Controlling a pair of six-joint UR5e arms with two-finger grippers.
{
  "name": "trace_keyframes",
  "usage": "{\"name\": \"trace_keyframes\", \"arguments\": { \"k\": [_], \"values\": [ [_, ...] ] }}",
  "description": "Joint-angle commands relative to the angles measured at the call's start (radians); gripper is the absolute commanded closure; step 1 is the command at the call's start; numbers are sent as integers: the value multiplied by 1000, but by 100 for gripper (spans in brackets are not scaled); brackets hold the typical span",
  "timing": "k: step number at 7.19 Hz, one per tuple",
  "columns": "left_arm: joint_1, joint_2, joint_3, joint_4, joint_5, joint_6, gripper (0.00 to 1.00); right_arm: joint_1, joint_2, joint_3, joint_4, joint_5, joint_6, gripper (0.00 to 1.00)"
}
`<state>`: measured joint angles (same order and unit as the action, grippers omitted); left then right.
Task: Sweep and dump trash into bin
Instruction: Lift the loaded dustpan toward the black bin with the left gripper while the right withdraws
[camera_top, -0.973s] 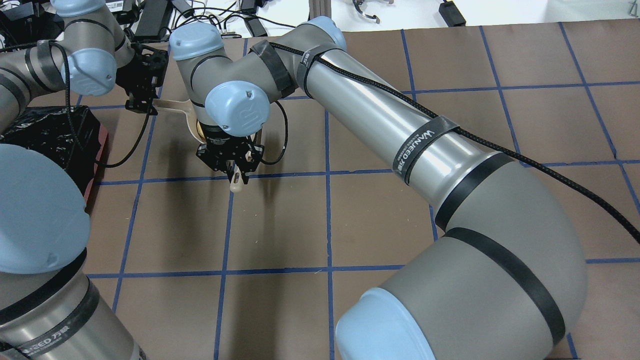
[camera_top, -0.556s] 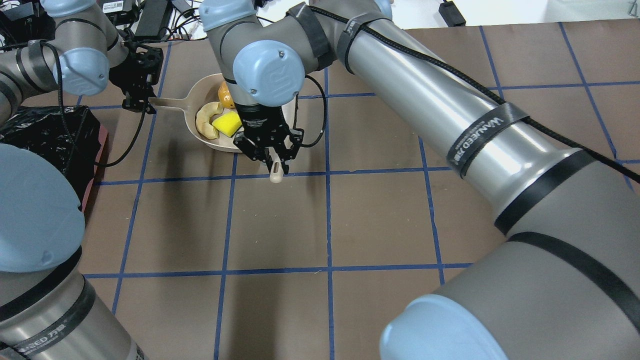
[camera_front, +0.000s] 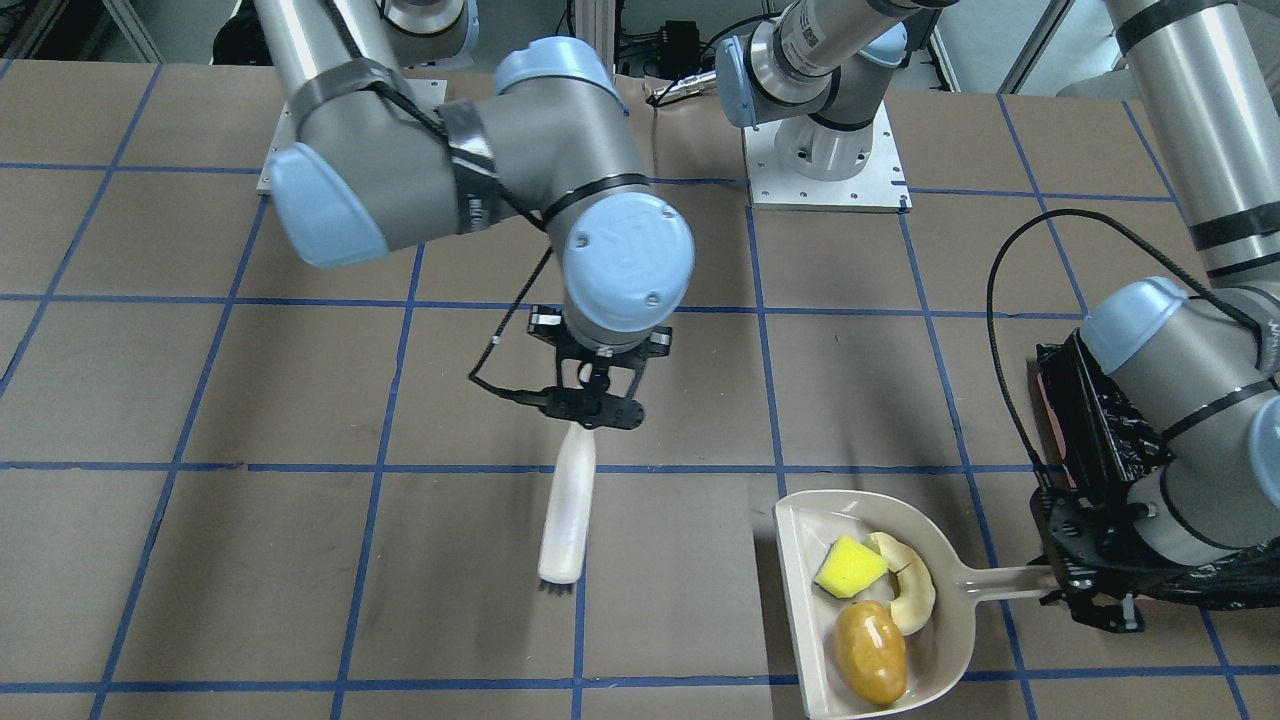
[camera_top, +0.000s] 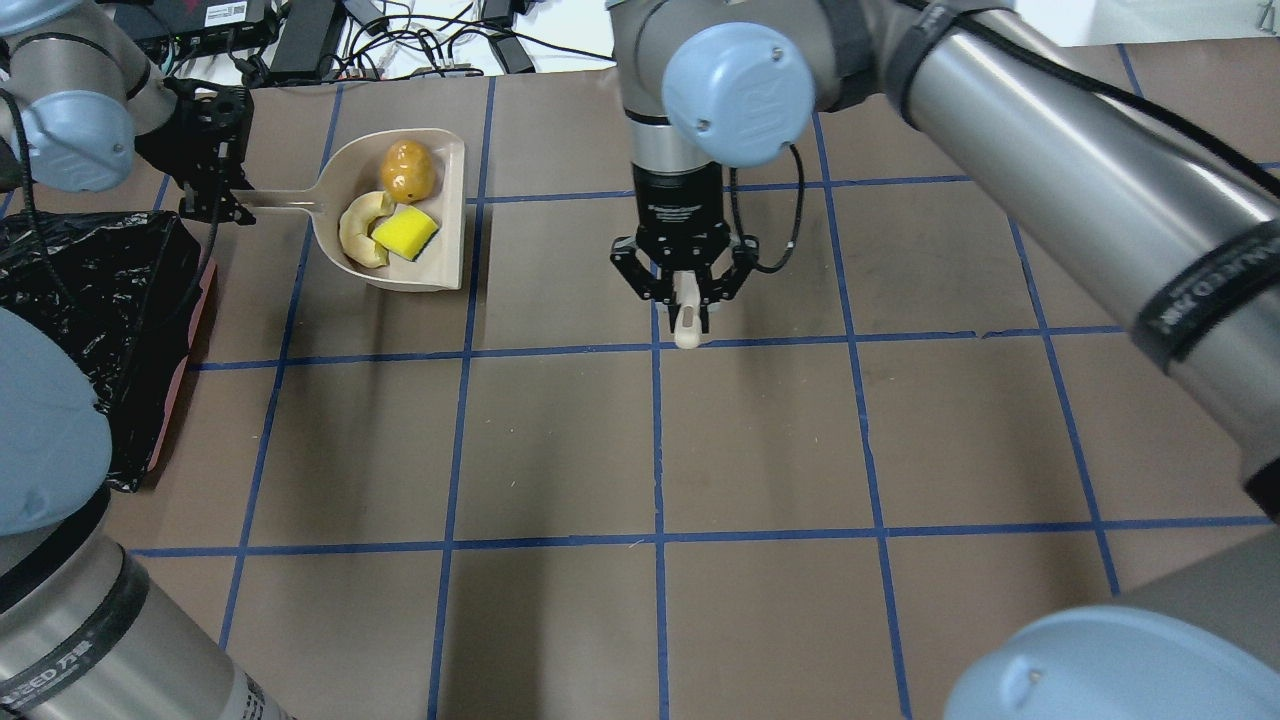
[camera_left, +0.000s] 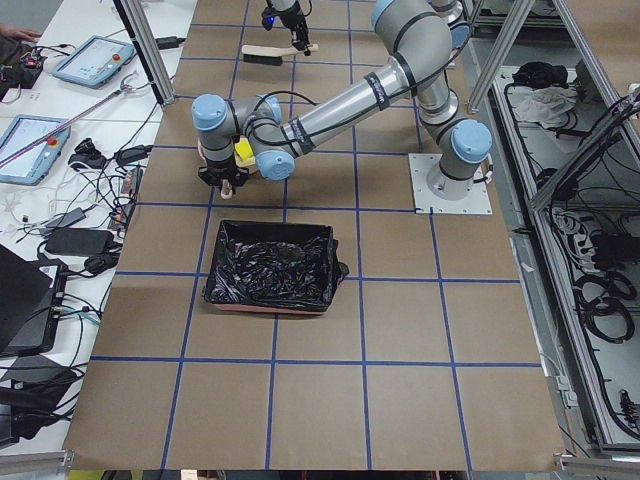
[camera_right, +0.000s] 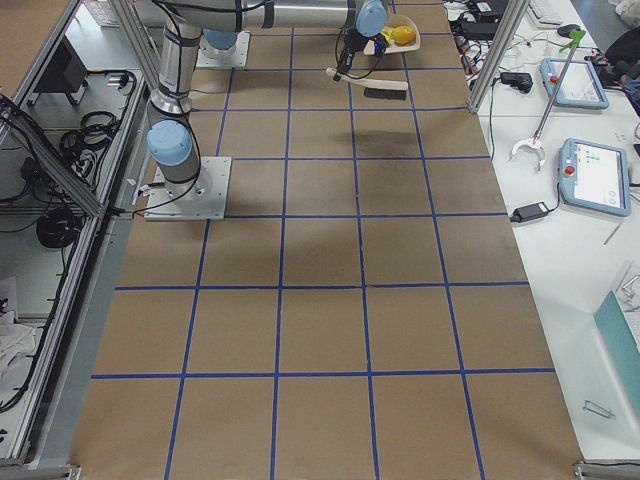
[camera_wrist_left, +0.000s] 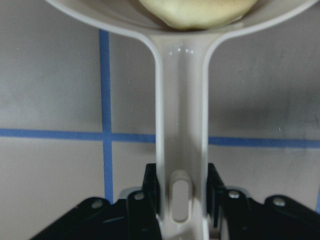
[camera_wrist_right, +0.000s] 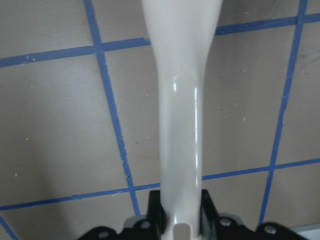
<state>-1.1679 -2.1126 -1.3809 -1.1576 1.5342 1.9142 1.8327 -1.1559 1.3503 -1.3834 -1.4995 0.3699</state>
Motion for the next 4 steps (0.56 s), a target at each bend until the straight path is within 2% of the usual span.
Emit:
{"name": "trace_keyframes", "arguments": {
  "k": [1, 2, 4],
  "values": [
    [78, 61, 31, -68, 61, 48, 78, -165, -79, 100, -2, -43, -159, 100],
    [118, 92, 75, -173, 102, 55, 79, -228, -106, 136, -9, -66, -243, 100],
    [247, 127, 128, -250, 119, 138, 79, -352, -125, 196, -48, -128, -392, 100]
  ]
}}
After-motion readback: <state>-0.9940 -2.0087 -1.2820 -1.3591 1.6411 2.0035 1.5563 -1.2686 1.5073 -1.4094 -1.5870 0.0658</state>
